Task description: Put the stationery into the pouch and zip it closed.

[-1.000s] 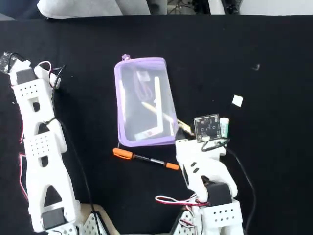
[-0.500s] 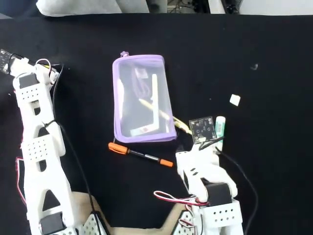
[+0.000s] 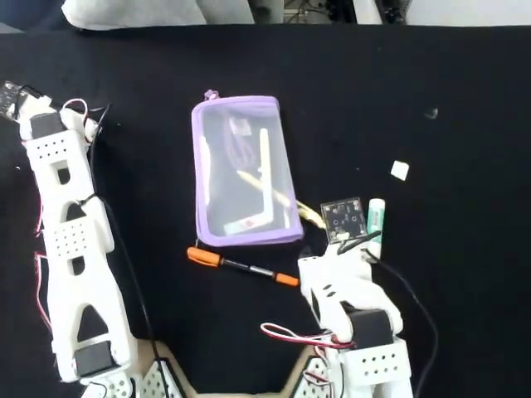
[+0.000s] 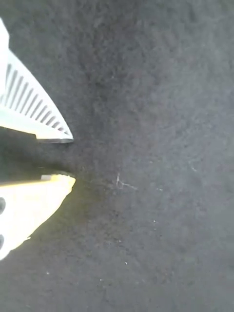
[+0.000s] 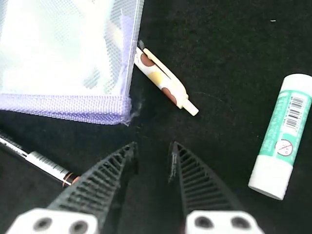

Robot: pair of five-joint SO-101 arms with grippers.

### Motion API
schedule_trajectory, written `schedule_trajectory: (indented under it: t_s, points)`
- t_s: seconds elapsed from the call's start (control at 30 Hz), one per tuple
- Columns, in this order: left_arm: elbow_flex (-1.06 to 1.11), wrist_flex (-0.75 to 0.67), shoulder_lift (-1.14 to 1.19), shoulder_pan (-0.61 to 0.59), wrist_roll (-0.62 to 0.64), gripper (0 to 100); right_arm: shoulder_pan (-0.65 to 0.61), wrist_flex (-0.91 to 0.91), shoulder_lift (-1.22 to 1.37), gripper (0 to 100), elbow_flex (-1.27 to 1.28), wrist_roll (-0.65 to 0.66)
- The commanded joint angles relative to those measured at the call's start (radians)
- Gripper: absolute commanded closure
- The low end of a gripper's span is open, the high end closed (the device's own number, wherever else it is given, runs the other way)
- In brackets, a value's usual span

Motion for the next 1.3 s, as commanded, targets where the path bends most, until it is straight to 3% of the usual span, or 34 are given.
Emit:
schedule_trajectory:
  t_s: [0.0, 0.1, 0.23, 0.5, 0.7, 1.0, 1.1, 1.27]
  points:
    - [0.008, 0.077, -0.02, -0.022, -0.003, 85, 0.011, 0.009, -0.087, 88.7, -0.004, 0.002]
    - [0.019, 0.098, -0.146, -0.031, -0.003, 85, 0.011, 0.009, -0.087, 88.7, -0.004, 0.003]
    - [0.024, 0.242, -0.319, -0.031, -0.025, 85, 0.011, 0.009, -0.087, 88.7, -0.004, 0.006]
    - [0.054, 0.239, -0.46, -0.101, -0.526, 86, 0.011, 0.009, -0.087, 88.8, -0.004, 0.006]
    - [0.157, 0.241, -0.559, -0.11, -0.597, 86, 0.008, 0.009, -0.087, 88.8, -0.004, 0.006]
    - [1.007, 0.233, -1.062, -0.013, -0.606, 88, 0.008, 0.005, -0.087, 88.7, -0.004, 0.006]
    - [1.271, 0.23, -1.257, 0.018, -0.692, 88, 0.006, 0.011, -0.087, 88.7, -0.004, 0.006]
    - [1.742, 0.04, -1.444, 0.024, -0.713, 88, 0.006, 0.011, -0.087, 88.8, -0.004, 0.006]
